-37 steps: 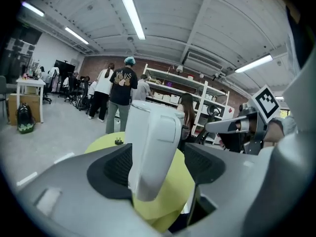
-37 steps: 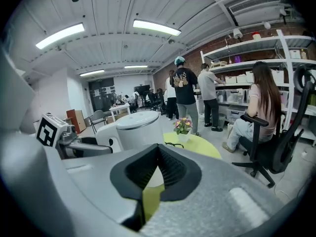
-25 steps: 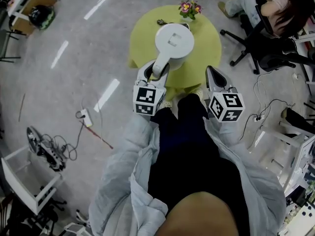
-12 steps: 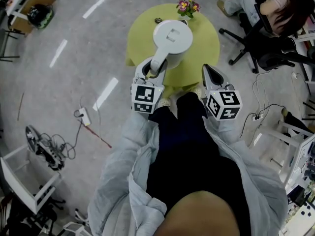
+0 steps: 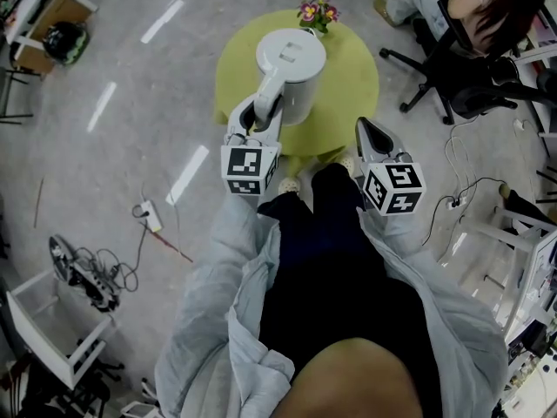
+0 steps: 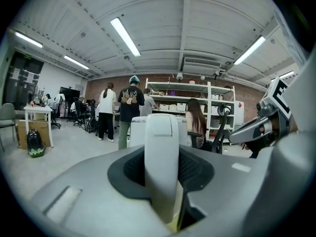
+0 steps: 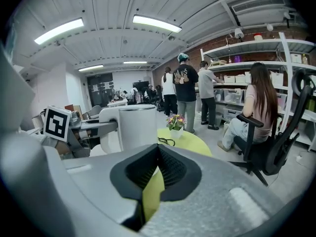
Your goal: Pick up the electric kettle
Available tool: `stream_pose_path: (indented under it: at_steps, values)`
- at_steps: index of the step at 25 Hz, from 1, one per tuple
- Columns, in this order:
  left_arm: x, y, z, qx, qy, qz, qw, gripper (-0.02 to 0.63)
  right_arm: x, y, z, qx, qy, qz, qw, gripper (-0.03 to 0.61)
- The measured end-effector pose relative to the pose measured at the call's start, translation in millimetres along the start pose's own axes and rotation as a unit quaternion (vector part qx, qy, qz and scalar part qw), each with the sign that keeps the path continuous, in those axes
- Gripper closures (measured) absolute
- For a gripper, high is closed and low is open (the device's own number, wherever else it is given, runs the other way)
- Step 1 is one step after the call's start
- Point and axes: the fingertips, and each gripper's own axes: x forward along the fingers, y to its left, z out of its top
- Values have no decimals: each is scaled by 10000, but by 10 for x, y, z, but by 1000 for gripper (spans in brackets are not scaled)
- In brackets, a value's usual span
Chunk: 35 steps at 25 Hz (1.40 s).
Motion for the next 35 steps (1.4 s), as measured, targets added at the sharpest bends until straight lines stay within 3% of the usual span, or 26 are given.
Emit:
stream_pose_path:
  at_steps: [14,19,27,35]
  values:
    - [281,3,309,-182,-422,-1,9989,477,-69,-126,-51,116,-10,-99,9999,577]
    - [316,26,495,-18,-627,28,9980,477,-99,-174,-68,171,-46,-151,9997,577]
    - [191,116,799,-184,-919,49,9956,477,-97,-151,-3,228,-210,-114,9995,577]
    - [-23,165,1092,-108,-1109,86,9937,477,-32,15,136,220,-442,73,9988,577]
